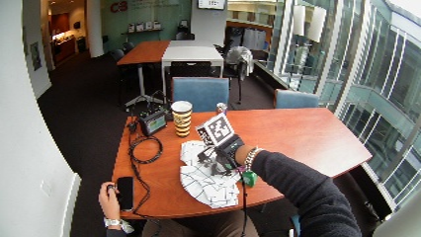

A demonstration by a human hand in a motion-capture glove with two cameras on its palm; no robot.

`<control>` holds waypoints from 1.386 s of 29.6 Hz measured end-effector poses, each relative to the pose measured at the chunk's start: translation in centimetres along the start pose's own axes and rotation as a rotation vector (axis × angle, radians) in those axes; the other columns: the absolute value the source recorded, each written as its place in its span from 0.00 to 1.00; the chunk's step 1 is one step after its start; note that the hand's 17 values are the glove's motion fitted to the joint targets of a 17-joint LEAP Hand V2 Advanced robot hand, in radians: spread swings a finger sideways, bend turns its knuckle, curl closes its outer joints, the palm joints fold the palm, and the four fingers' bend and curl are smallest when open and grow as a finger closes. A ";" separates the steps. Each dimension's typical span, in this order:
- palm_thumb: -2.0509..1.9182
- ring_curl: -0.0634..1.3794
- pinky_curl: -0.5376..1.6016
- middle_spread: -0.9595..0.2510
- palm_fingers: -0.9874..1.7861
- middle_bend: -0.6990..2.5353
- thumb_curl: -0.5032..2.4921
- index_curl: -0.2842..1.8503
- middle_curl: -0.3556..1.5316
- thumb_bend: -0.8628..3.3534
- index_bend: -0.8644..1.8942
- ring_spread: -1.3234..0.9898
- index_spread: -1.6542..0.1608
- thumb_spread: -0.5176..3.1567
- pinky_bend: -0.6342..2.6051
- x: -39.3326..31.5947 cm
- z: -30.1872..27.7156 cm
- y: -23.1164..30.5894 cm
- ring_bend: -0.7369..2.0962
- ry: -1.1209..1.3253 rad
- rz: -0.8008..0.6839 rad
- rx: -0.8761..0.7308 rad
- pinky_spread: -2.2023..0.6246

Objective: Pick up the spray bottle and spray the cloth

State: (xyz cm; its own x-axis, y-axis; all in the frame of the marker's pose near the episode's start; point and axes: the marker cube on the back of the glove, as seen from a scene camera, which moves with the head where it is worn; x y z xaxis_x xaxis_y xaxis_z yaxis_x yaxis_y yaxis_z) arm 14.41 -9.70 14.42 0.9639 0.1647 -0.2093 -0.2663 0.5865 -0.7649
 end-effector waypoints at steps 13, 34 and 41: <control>0.68 0.37 0.44 0.61 0.85 0.43 0.25 0.42 0.50 0.20 0.43 0.48 0.75 0.54 0.34 -0.9 -2.9 1.3 0.48 -0.063 -0.065 0.091 0.68; 0.68 0.36 0.44 0.61 0.83 0.42 0.24 0.42 0.49 0.20 0.43 0.48 0.75 0.55 0.35 -6.9 -14.4 6.6 0.48 -0.784 -0.569 0.700 0.68; 0.68 0.36 0.44 0.61 0.83 0.42 0.24 0.42 0.49 0.20 0.42 0.48 0.75 0.55 0.34 -8.4 -15.6 5.5 0.48 -1.049 -0.613 1.049 0.68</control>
State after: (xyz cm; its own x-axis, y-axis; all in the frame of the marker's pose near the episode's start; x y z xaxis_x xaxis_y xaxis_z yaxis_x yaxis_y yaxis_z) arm 4.94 -20.25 2.42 0.6106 -0.1024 0.7853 -0.1694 0.9518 0.2558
